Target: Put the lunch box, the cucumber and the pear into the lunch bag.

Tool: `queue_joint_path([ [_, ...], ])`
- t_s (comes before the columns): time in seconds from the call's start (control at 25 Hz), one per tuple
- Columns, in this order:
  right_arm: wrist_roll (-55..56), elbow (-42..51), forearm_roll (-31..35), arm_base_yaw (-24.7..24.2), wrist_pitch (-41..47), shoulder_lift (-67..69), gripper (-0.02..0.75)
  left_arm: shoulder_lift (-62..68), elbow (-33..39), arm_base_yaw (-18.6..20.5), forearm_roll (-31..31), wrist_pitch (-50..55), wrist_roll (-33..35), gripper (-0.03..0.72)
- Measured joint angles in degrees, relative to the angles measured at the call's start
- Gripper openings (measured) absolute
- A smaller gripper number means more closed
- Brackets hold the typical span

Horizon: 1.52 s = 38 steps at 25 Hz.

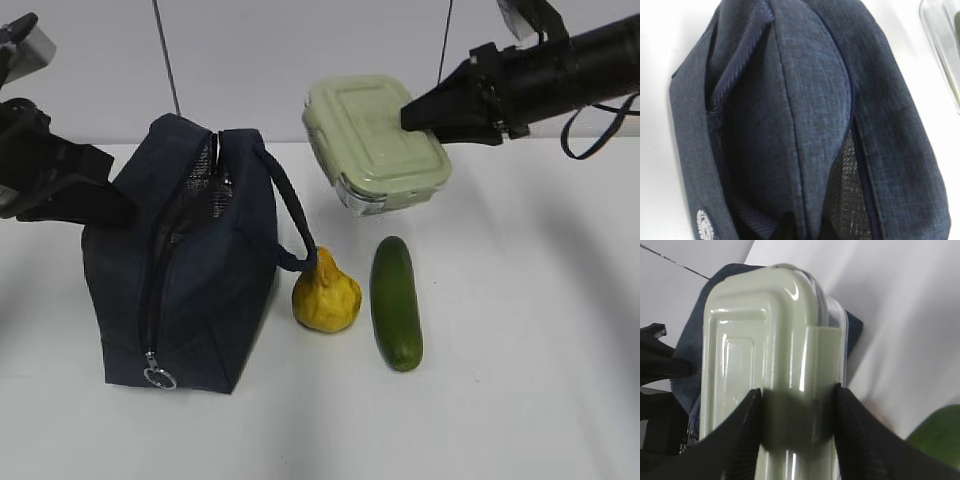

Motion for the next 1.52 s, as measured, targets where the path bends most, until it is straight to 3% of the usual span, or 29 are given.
queue_joint_path([
  [0.48,7.29,-6.23,0.0,9.64,0.55,-0.09,0.32,-0.54,0.0,-0.53,-0.3,-1.55,0.0,0.025],
  [1.0,10.45,-6.46,0.89,16.91,-7.94,-0.09,0.32,-1.78,0.0,-0.93,-1.66,-2.16,-0.11,0.024],
  [1.32,18.84,-6.46,-11.77,18.33,-12.52,-0.09,0.32,-1.83,0.0,-0.93,-2.31,-2.28,-0.15,0.024],
  [1.52,23.29,-6.56,-15.64,18.75,-12.88,-0.09,0.32,-1.83,0.0,-0.93,-2.74,-2.43,-0.15,0.023],
])
